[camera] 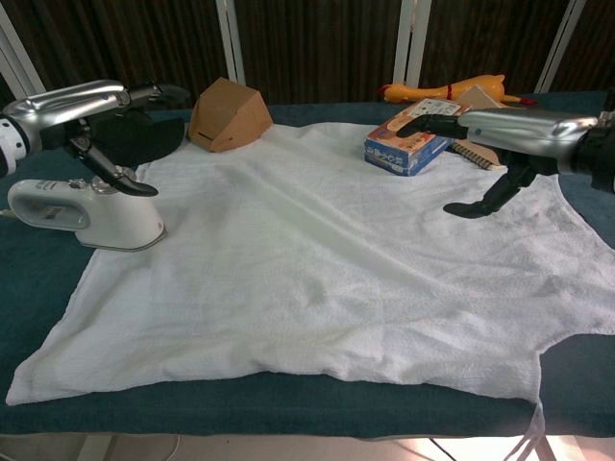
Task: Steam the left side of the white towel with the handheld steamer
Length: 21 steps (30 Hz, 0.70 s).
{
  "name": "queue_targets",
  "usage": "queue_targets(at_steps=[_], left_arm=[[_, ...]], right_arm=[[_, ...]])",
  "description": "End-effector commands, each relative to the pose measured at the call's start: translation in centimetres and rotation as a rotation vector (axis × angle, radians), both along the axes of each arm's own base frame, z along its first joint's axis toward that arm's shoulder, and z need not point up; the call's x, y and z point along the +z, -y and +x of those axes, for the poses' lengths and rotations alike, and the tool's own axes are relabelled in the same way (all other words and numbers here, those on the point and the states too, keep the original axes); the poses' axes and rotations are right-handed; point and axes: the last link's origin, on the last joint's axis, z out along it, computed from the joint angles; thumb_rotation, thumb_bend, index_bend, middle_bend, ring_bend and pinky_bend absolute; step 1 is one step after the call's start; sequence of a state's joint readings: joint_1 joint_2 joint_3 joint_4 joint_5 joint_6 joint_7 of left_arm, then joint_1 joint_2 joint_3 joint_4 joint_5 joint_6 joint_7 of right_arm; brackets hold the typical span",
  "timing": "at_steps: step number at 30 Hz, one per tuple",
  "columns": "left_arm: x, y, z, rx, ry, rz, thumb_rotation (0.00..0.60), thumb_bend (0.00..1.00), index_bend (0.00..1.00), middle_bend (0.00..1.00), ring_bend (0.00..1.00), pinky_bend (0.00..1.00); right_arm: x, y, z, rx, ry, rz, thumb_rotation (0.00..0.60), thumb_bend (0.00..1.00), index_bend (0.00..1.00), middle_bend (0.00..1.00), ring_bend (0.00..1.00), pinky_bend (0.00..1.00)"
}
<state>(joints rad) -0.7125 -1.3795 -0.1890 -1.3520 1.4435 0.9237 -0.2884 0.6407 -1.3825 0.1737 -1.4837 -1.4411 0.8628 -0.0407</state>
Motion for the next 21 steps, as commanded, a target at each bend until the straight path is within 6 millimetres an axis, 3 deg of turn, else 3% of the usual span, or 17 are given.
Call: queue_targets(at_steps=[1,6,11,13,17,21], left_arm=[[0.0,0.1,-0.1,0.008,-0.014,-0.002,0.6,0.01,0.0,0.04,0.0,0.13],[0.6,0.5,-0.7,0.017,-0.045,0.019,0.6,0.01,0.0,0.04,0.0,0.13],[2.1,0.7,-2.6,0.042,-0.158,0.064,0.6,0.04,0.0,0.05,0.0,0.13],[2.8,1.1,-4.3,0.081,-0.231,0.067,0.6,0.06,0.0,0.06,0.0,0.13],[3.1,1.3,-5.1,0.103,-0.27,0.07,0.6,0.08,0.03,0.08,0.0,0.13],[3.7,1.7,-9.6,0.191,-0.431,0.096,0.6,0.1,0.08,0.09,0.0,0.13]], right_arm=[[0.2,-0.2,-0.2,-0.002,-0.005,0.002,0.6,0.27,0.0,0.0,0.0,0.0],[1.0,-0.8,-0.6,0.004,-0.001,-0.01,0.6,0.27,0.0,0.0,0.0,0.0],[3.0,-1.8,-1.3,0.015,0.018,-0.04,0.6,0.27,0.0,0.0,0.0,0.0],[4.6,-2.6,-2.0,0.021,0.024,-0.067,0.6,0.27,0.0,0.0,0.0,0.0],[5.4,-3.1,-2.4,0.03,0.019,-0.085,0.6,0.27,0.0,0.0,0.0,0.0],[8.3,-5.3,-4.6,0.012,0.017,-0.121,0.6,0.27,0.0,0.0,0.0,0.0]])
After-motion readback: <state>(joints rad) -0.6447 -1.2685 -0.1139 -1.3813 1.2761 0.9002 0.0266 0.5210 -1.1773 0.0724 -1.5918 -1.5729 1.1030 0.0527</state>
